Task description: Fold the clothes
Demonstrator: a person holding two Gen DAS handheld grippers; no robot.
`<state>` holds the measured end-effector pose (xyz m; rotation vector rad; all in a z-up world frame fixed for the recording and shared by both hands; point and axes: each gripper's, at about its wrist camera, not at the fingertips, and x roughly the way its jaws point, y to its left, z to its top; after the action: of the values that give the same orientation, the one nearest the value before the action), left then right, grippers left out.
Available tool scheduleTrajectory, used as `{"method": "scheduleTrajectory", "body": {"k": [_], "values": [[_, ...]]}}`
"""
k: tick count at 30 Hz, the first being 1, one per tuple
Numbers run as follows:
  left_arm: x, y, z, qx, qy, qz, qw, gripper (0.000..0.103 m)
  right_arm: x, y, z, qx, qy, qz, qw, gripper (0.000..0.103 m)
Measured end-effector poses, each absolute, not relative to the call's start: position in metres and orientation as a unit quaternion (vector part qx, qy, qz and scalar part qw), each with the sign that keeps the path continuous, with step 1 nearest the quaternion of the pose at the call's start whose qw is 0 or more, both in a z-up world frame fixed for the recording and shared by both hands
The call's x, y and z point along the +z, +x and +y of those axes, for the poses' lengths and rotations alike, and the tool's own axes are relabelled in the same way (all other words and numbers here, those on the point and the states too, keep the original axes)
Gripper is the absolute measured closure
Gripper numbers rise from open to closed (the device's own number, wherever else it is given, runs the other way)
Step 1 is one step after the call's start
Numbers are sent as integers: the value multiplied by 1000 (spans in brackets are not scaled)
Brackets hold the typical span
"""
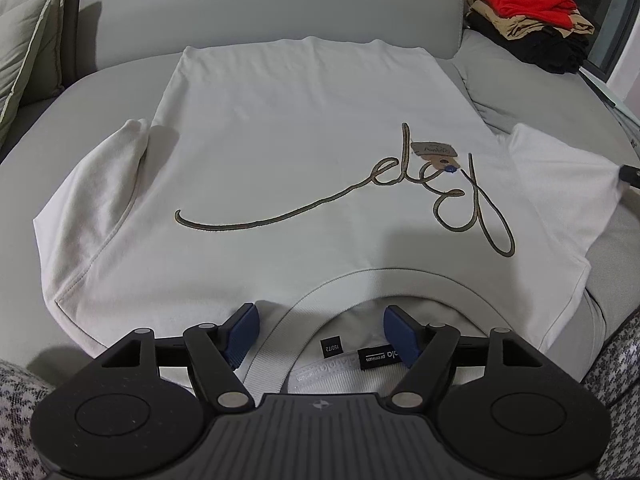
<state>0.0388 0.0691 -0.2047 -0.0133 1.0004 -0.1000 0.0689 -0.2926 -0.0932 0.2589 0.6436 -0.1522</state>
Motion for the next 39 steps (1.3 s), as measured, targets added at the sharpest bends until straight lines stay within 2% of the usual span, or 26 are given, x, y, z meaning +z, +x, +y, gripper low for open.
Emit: {"method": "scheduleTrajectory", "body": {"k": [3, 7, 8, 9, 11, 13, 15, 22, 26, 27, 29, 31, 33, 35, 36, 38, 39], "values": [[-205, 39, 69, -49, -5, 479, 877, 32, -99, 71, -295, -99, 88, 344, 930, 102], [-205, 36, 70, -52, -2, 477, 877, 32, -105, 76, -304, -122, 134, 365, 913, 98], [-205, 36, 70, -53, -1, 476, 878, 32, -105, 82, -307, -115, 157, 367, 910, 92], [-204, 36, 70, -55, 0, 476, 878, 32, -104, 85, -311, -108, 186, 365, 906, 80], [-205, 36, 70, -54, -2, 477, 877, 32, -97, 86, -316, -86, 234, 345, 905, 69], [-204, 37, 69, -53, -3, 479, 876, 33, -87, 97, -318, -47, 251, 334, 907, 67], [-202, 38, 70, -55, -10, 479, 876, 35, -83, 116, -317, -7, 259, 346, 902, 60], [-201, 40, 70, -70, -10, 481, 874, 35, -118, 207, -311, 2, 247, 497, 832, 59], [-202, 42, 71, -74, -11, 482, 873, 33, -132, 214, -316, 38, 279, 518, 808, 35], [-203, 43, 71, -75, -13, 482, 873, 33, -135, 215, -318, 47, 287, 523, 801, 34], [-203, 44, 71, -75, -14, 482, 873, 33, -142, 219, -321, 65, 303, 533, 788, 35], [-204, 45, 70, -74, -16, 481, 873, 32, -148, 222, -323, 83, 318, 542, 773, 42], [-203, 44, 70, -74, -16, 480, 874, 32, -155, 225, -326, 100, 334, 550, 759, 62], [-203, 43, 70, -74, -16, 480, 874, 32, -162, 228, -329, 118, 349, 559, 743, 73], [-202, 43, 70, -75, -16, 480, 874, 32, -163, 228, -329, 121, 348, 557, 744, 74], [-202, 43, 70, -75, -16, 480, 874, 32, -154, 218, -323, 96, 310, 530, 784, 95], [-201, 42, 70, -75, -16, 480, 874, 32, -150, 213, -320, 84, 291, 515, 802, 96]]}}
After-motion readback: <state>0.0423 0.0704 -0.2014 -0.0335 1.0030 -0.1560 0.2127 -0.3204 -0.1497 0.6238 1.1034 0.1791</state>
